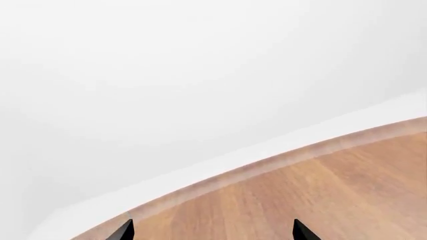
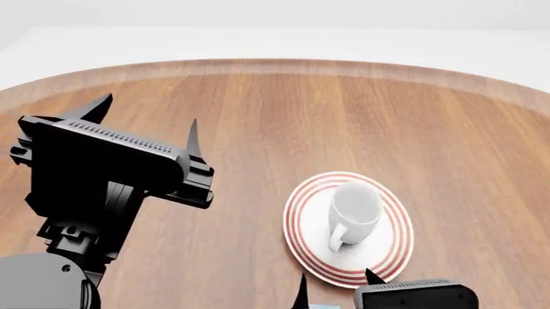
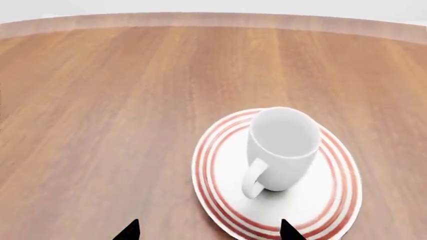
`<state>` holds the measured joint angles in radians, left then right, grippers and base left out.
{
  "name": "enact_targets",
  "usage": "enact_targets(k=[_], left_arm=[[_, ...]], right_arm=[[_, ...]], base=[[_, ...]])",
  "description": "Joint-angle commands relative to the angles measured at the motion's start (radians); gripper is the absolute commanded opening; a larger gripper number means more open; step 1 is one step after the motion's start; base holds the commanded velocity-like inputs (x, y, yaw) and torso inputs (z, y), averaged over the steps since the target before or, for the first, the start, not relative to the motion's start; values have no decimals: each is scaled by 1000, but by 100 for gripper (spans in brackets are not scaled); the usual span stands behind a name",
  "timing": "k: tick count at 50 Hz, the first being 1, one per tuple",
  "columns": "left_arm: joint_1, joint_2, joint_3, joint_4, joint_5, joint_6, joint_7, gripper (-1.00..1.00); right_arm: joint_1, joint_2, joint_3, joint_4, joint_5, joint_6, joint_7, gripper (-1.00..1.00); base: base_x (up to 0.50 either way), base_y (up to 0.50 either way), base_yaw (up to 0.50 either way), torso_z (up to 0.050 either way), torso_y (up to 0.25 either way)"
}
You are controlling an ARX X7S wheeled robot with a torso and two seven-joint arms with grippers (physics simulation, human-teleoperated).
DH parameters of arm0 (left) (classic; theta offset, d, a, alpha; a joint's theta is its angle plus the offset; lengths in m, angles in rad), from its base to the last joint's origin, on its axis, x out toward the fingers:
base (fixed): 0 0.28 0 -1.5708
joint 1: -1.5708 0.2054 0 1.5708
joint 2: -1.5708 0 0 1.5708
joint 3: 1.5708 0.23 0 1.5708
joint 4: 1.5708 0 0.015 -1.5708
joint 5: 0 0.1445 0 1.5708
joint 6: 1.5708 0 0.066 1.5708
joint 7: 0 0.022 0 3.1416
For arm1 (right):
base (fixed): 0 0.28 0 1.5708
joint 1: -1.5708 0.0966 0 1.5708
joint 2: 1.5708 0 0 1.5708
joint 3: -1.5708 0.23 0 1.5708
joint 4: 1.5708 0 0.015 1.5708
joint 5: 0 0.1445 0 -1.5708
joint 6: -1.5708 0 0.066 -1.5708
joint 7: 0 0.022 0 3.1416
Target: Pick up the white mug and put it on the plate, and put the chocolate pudding to the right of the plate.
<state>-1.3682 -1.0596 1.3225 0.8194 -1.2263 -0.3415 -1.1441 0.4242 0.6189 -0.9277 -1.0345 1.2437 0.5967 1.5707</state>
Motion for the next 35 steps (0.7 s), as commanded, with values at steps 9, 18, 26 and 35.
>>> enact_targets(k=[9,18,26,35], left_arm=[[18,21,-22,-12,25,23,25,100],[22,26,-22,-16,26,21,24,100],[27,25,-23,-19,28,25,26,100],[45,24,-20,-34,40,38,36,100]], right_arm=[[-41,-37,63,34,51,-19,-39,100],[-65,-46,80,53,104,-40,-19,100],[-64,-62,98,68,130,-42,-19,100],[-83,-60,109,142,109,-56,-85,100]], base=[[0,0,0,0,0],[0,0,0,0,0],[0,0,0,0,0],[0,0,0,0,0]])
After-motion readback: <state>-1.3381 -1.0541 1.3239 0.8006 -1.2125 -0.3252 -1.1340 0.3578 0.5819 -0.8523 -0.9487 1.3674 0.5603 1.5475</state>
